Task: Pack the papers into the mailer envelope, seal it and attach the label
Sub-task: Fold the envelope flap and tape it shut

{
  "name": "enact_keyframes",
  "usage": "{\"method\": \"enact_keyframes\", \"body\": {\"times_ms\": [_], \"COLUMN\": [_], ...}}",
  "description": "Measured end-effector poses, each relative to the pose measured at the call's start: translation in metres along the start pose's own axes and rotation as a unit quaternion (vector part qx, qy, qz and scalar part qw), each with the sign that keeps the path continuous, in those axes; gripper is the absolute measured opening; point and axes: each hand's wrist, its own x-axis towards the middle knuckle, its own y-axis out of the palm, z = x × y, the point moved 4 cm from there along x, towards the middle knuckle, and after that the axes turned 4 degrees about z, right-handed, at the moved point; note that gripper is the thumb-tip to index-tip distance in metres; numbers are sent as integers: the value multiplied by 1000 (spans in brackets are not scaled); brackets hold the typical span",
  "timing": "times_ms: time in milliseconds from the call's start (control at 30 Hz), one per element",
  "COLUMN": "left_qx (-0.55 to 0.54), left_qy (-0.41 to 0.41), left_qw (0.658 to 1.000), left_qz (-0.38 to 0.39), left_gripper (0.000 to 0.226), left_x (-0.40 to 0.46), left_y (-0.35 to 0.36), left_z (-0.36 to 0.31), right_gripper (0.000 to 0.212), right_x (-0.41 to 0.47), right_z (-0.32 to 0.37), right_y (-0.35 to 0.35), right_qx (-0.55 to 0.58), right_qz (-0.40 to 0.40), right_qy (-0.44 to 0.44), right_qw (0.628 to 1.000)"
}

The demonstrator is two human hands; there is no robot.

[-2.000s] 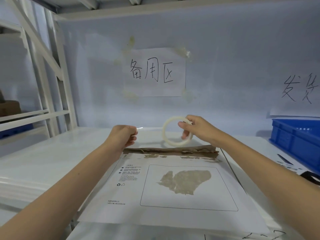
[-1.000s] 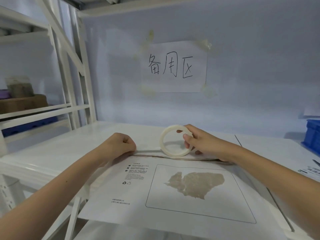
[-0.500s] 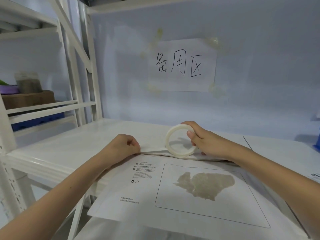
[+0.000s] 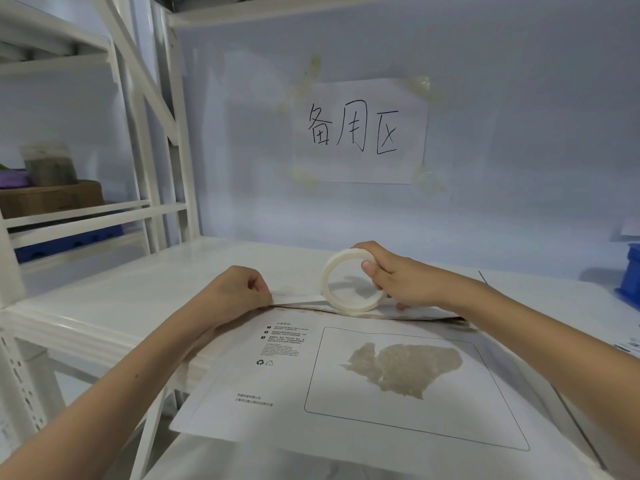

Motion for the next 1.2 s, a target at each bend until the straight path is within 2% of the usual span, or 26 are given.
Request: {"method": "enact_keyframes", "body": {"times_ms": [433,567,667,733,800,867,933,1033,1133,1200], "left_qx": [93,107,42,-59,-108,-53,71,203,202,190], "left_qy": [-36,-68,-86,-60,-44,-44,-37,-14,-26,-33], "left_qw": [994,988,983,982,980,983,984,971,969,970], "left_qz": [35,93,157,168,163,171,159,128,139,146], "left_gripper": [13,27,32,31,27,41,61,71,73,75], "left_x": [6,6,7,8,6,6,9,10,11,11], "left_y": [3,-4,-7,-2,5,16,25,32,35,34], "left_z": [-11,-13,-13,-16,-21,-21,-17,-17,-17,-17], "right_gripper": [38,37,37,37,38,38,36,33,30,27], "right_x": [0,0,1,1,2,3,4,5,4,4], "right_z": [4,5,7,8,8,7,5,3,-3,-8], "right_y": [-2,-3,-4,-4,-4,-4,-4,-4,-6,-5], "right_qx": [11,20,29,29,28,32,36,42,88,166], "right_qz": [43,53,58,60,60,59,57,53,49,39], "right_qy": [37,44,51,52,52,54,55,50,24,17], "right_qw": [998,997,997,996,996,996,996,996,995,985]}}
